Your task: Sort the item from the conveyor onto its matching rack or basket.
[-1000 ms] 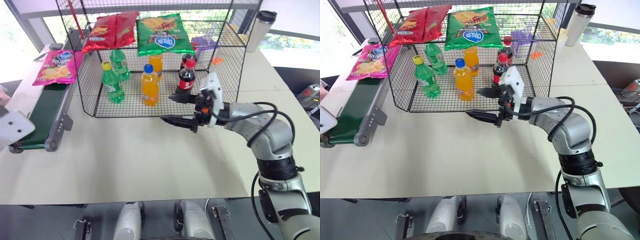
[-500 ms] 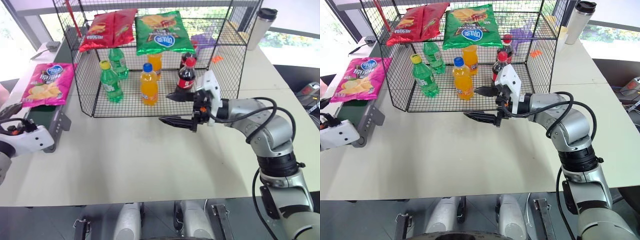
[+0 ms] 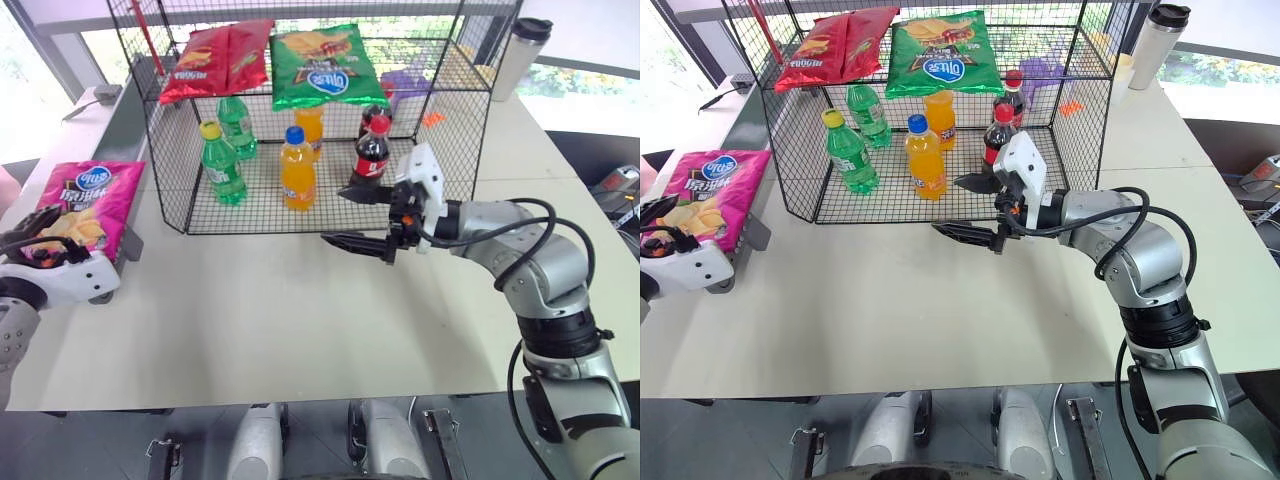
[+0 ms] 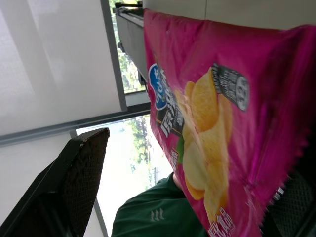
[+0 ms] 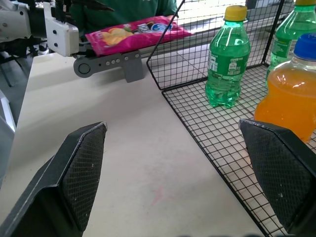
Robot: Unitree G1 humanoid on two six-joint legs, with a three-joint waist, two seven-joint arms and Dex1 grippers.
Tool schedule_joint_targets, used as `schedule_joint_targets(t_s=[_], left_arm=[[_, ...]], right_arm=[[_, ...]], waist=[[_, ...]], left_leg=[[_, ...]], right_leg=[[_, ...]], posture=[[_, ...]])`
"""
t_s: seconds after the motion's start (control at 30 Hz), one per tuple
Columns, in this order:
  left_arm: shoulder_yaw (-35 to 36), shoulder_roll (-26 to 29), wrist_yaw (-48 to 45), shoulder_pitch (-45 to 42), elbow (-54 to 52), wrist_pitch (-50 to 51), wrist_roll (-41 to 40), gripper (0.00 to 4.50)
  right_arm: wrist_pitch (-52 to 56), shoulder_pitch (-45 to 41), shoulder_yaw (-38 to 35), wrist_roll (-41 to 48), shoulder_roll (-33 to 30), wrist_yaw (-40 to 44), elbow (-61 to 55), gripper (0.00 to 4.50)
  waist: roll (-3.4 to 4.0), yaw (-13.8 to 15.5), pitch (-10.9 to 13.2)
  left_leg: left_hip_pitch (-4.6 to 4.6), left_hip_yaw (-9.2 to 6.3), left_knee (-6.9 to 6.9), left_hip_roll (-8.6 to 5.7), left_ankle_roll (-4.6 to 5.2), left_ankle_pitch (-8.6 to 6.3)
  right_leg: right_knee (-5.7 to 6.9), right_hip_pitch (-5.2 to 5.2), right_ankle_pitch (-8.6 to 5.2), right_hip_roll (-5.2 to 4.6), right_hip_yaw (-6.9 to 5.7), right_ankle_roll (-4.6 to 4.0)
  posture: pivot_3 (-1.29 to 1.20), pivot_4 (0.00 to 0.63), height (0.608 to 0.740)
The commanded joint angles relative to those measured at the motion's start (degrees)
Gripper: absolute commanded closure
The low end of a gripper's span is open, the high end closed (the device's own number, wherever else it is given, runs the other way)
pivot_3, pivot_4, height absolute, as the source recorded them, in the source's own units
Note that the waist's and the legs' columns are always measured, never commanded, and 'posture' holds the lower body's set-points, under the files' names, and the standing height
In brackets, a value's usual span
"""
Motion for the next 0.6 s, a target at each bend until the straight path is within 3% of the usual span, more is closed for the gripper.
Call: schedule_joint_targets(t_s=[0.03, 0.17, 0.5, 0.6], left_arm=[[-0.5, -0.3, 0.6, -1.3, 1.1, 0.6, 1.3, 0.00], [-1.7, -0.5, 1.5, -4.1, 2.4, 0.6, 1.8, 0.00], [-1.0, -0.8, 1.7, -4.9, 1.8, 0.6, 2.0, 4.32], [0.2, -0.6, 0.0, -5.3, 0.8, 2.1, 0.8, 4.47]], right_arm=[[-0.5, 0.1, -1.9, 0.2, -0.3, -0.7, -2.4, 0.08], [-0.8, 0.2, -1.8, 0.1, -0.3, -1.0, -2.3, 0.08], [-1.3, 0.7, -1.7, -0.3, -0.2, -1.5, -2.2, 0.00], [-1.6, 0.5, -1.6, -0.5, 0.1, -1.5, -1.8, 0.00]], waist=[[0.00, 0.0, 0.0], [0.00, 0.1, 0.0], [-0.01, 0.0, 0.0], [-0.01, 0.0, 0.0]], left_leg=[[0.00, 0.00, 0.04, 0.01, 0.00, 0.00], [0.00, -0.02, 0.21, 0.01, 0.00, 0.00], [-0.01, -0.01, 0.33, 0.06, 0.00, 0.00], [-0.01, -0.01, 0.35, 0.06, 0.00, 0.00]], right_leg=[[0.00, 0.01, 0.00, 0.00, 0.00, 0.00], [0.05, 0.08, 0.01, 0.00, 0.00, -0.01], [0.09, 0.09, 0.05, 0.04, 0.00, -0.04], [0.10, 0.10, 0.05, 0.04, 0.00, -0.05]], posture=[[0.00, 0.150, 0.740], [0.00, 0.150, 0.740], [0.00, 0.150, 0.740], [0.00, 0.150, 0.740]])
